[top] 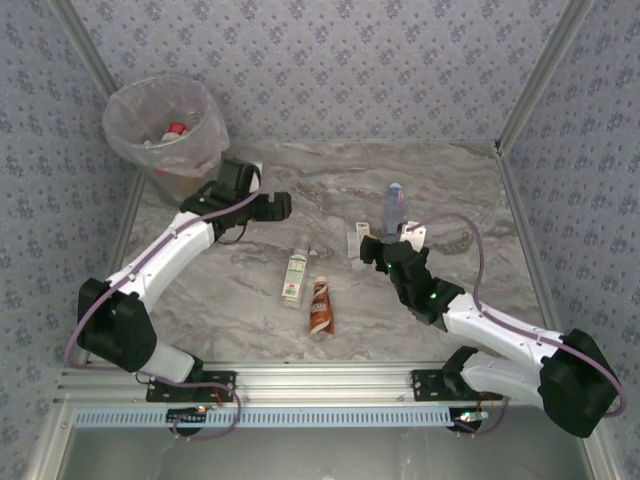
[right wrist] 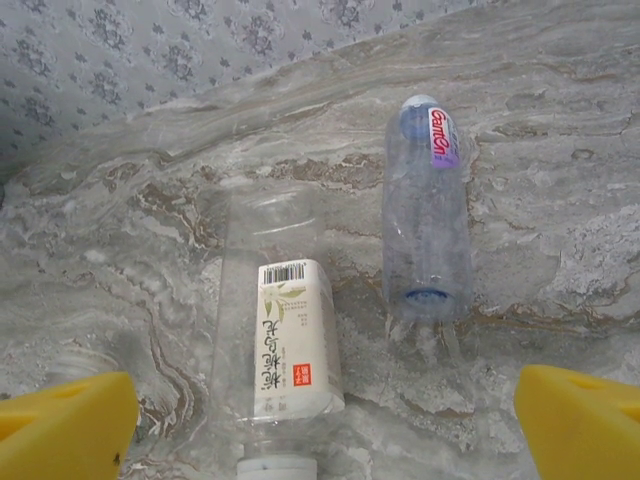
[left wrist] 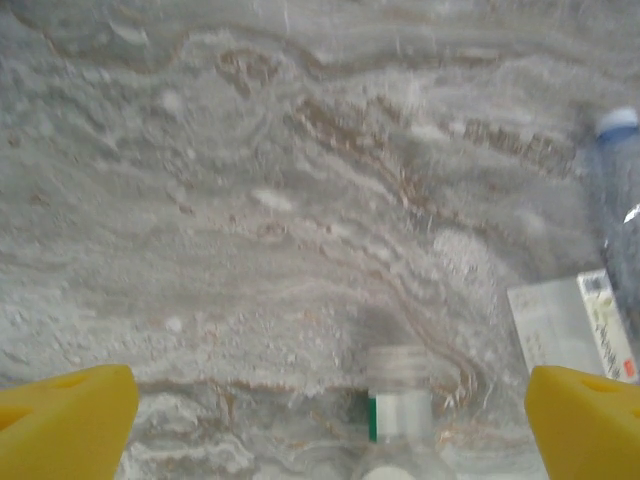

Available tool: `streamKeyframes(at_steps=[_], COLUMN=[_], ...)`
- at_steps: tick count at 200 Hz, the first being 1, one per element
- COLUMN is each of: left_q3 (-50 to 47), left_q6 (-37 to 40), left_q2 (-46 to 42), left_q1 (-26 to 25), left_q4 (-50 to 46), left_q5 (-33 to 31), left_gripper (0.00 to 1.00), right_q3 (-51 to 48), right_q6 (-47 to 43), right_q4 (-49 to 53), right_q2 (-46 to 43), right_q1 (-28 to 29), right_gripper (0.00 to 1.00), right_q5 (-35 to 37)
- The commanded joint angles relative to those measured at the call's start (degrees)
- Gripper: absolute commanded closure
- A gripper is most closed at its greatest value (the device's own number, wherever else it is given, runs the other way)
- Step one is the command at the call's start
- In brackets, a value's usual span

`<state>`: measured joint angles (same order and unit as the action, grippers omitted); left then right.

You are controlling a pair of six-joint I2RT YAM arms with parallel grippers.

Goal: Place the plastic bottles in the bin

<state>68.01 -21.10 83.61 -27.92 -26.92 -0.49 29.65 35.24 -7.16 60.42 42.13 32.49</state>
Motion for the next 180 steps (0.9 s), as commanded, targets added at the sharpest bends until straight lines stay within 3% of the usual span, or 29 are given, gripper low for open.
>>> streamKeyframes(at_steps=[1,68,130,180], left_q3=[-3.0,-8.0,-4.8,-2.8], left_q6=[-1.0,-5.1,-3.7,-4.4], left_q2=[-2.3,1.3,9.7,15.6], left_q1=[-2.9,-13.1,-14.6,-15.1], left_q4=[0.4,-1.0,-7.8,-8.0], left_q5=[1.1,0.6,-2.3,-2.4], left_gripper=[0.01,0.01,0.01,0.13], right_q3=[-0.9,0.5,1.9,2.3], right_q6=[-0.8,-1.0,-1.3,-1.7], right_q4=[-2.8,-2.6,-0.3,0.1], right_q2=[0.3,3.0,4.0,4.2], right_q1=[0.2,0.8,1.7,2.3], right_gripper=[0.01,0.01,0.01,0.01], right_q5=[3.4,2.7,2.2,2.2])
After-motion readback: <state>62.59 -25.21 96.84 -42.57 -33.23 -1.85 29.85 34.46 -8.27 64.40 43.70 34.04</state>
